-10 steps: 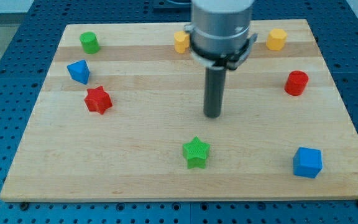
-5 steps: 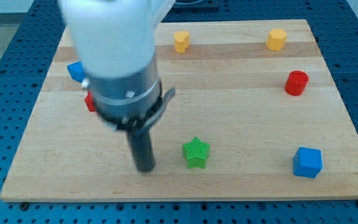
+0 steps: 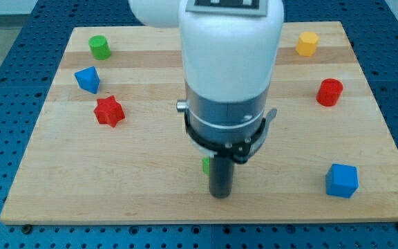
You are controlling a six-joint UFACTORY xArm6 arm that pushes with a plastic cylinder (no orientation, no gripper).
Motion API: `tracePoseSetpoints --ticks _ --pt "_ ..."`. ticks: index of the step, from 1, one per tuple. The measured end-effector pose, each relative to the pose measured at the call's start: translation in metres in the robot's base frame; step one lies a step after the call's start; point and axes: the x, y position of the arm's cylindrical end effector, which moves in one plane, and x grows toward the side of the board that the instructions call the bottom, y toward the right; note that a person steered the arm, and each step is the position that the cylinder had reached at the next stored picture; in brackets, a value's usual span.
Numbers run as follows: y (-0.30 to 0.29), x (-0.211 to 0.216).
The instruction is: Push the green star towards center
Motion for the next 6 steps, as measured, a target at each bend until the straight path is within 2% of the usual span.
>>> tracePoseSetpoints --ticks 3,4,5,6 --pt "0.007 -0.181" --pt "0.007 -0.188" --pt "0.033 -0.202" --pt "0.065 -0.25"
